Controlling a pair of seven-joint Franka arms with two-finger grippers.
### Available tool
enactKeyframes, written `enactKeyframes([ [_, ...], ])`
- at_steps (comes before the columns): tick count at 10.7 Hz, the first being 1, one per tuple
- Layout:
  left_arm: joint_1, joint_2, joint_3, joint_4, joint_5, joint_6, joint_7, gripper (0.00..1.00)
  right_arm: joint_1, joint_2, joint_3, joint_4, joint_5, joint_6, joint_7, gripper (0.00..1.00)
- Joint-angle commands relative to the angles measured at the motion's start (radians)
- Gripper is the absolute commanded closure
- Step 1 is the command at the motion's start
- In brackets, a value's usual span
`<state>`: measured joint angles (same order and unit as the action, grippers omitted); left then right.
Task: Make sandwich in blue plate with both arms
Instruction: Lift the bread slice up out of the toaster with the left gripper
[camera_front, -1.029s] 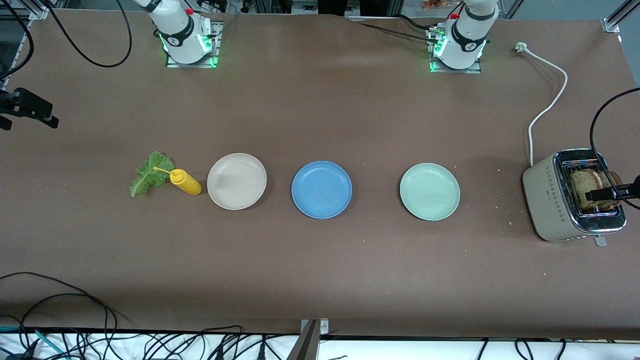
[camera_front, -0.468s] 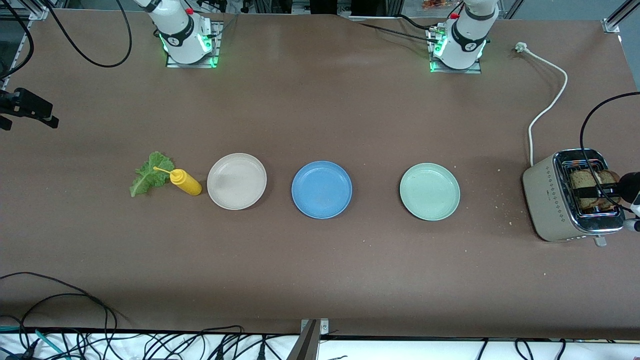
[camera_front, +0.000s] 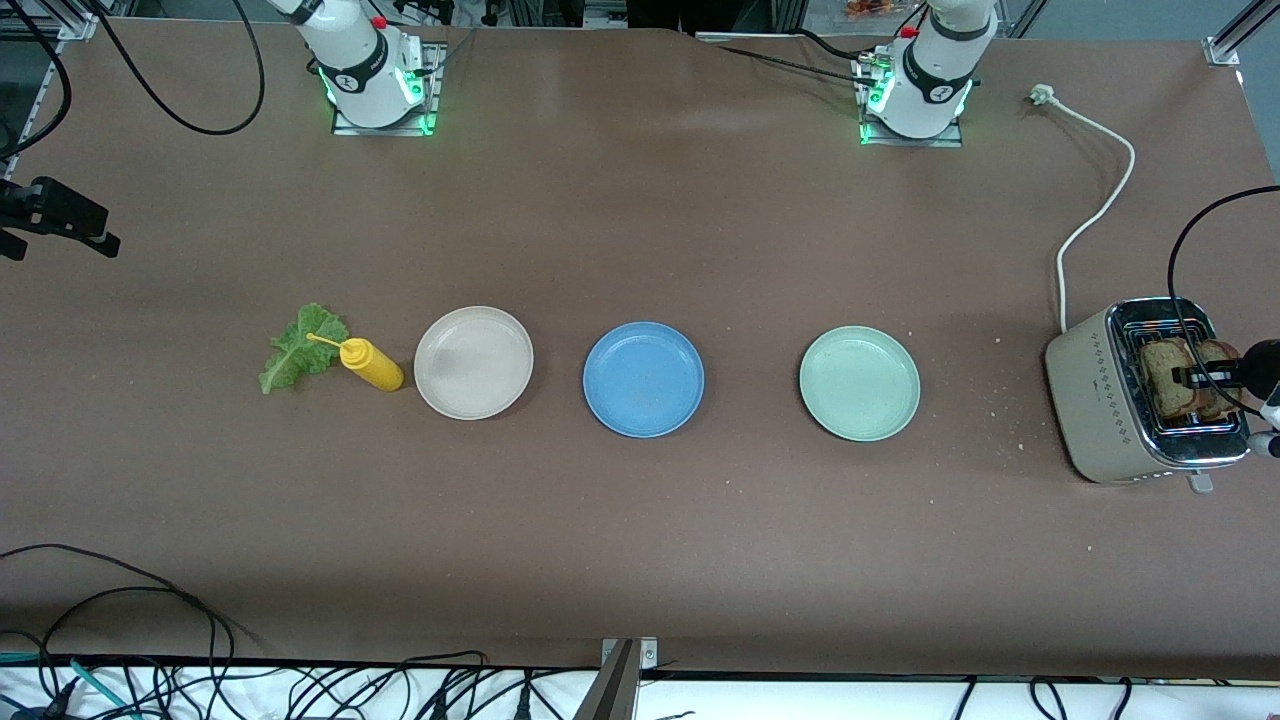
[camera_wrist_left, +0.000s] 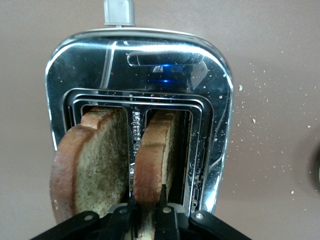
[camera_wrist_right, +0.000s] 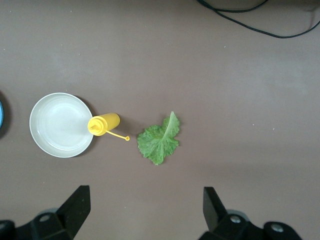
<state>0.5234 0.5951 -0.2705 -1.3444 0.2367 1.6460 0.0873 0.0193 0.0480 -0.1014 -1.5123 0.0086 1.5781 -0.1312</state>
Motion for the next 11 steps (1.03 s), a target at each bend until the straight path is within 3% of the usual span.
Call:
enactKeyframes([
  [1,-0.003,-0.026,-0.009,0.010,0.033,-0.032,0.009,1.00,-0.002,0.006,0.002,0.021,0.018,-0.016,0.009,0.00],
  [4,-0.008,-0.085,-0.067,0.092,0.018,-0.188,0.009,1.00,-0.002,0.007,0.000,0.021,0.018,-0.016,0.009,0.00],
  [7,-0.008,-0.173,-0.148,0.116,-0.020,-0.293,-0.007,1.00,-0.002,0.006,0.000,0.021,0.018,-0.016,0.009,0.00],
  [9,-0.008,-0.221,-0.177,0.116,-0.176,-0.301,-0.168,1.00,-0.002,0.006,0.000,0.021,0.018,-0.016,0.009,0.00],
  [11,-0.008,-0.221,-0.287,0.102,-0.287,-0.292,-0.425,1.00,-0.004,0.006,0.000,0.021,0.018,-0.016,0.009,0.00],
])
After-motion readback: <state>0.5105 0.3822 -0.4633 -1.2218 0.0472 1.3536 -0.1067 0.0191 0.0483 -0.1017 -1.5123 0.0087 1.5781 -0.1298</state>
